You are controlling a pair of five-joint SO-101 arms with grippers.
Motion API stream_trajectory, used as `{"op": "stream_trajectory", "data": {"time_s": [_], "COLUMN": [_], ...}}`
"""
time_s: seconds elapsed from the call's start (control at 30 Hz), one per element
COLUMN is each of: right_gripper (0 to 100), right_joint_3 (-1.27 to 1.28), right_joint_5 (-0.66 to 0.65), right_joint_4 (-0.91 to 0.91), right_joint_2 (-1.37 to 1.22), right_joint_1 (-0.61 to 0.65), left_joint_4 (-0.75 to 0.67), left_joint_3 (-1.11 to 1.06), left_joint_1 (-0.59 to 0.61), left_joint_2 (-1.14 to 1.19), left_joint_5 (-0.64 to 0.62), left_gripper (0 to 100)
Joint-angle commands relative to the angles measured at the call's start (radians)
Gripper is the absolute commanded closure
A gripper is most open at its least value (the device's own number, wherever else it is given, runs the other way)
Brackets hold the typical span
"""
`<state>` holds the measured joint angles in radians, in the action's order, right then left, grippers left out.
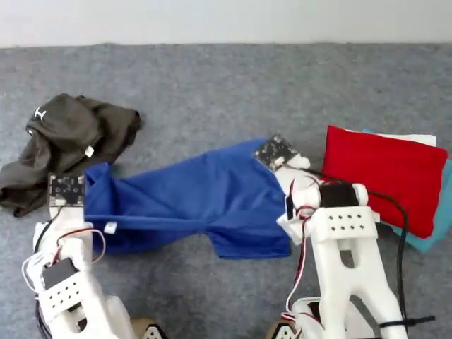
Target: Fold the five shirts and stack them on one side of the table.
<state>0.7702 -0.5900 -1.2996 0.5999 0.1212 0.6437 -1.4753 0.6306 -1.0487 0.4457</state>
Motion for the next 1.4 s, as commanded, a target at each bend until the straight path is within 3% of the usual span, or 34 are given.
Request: {"op": "stream_trajectory", "data": {"time_s": [0.0, 0.23, 0.4, 0.53, 0.6, 0.77, 0.9, 1.0, 1.13, 1.37], "right_gripper": [99.0, 99.0, 99.0, 99.0, 99.0, 99.0, 98.6, 91.3, 79.8, 81.7], "right_joint_3": [-0.063, -0.611, -1.074, -1.209, -1.203, -1.077, -0.971, -0.933, -0.921, -0.922], "right_joint_5": [0.066, 0.29, 0.422, 0.434, 0.43, 0.232, 0.127, 0.074, 0.074, 0.213], "right_joint_4": [0.039, -0.028, -0.005, -0.039, -0.128, -0.314, -0.325, -0.308, -0.245, -0.074], "right_joint_2": [0.047, 0.101, 0.073, -0.008, -0.068, -0.282, -0.455, -0.585, -0.776, -1.033], "right_joint_1": [-0.047, -0.097, -0.097, -0.077, 0.002, 0.28, 0.432, 0.489, 0.55, 0.656], "left_joint_4": [0.008, 0.46, 0.732, 0.865, 0.905, 0.795, 0.562, 0.354, 0.21, 0.146], "left_joint_3": [0.111, 0.826, 1.32, 1.475, 1.457, 1.198, 0.914, 0.699, 0.506, 0.341], "left_joint_1": [0.037, 0.035, 0.035, -0.052, -0.115, -0.132, -0.052, 0.003, 0.018, 0.018], "left_joint_2": [-0.02, -0.02, -0.014, -0.018, -0.014, -0.018, -0.015, -0.017, -0.015, -0.014], "left_joint_5": [-0.015, -0.242, -0.275, -0.275, -0.272, -0.269, -0.269, -0.265, -0.221, -0.221], "left_gripper": [99, 99, 99, 99, 99, 99, 99, 99, 99, 99]}}
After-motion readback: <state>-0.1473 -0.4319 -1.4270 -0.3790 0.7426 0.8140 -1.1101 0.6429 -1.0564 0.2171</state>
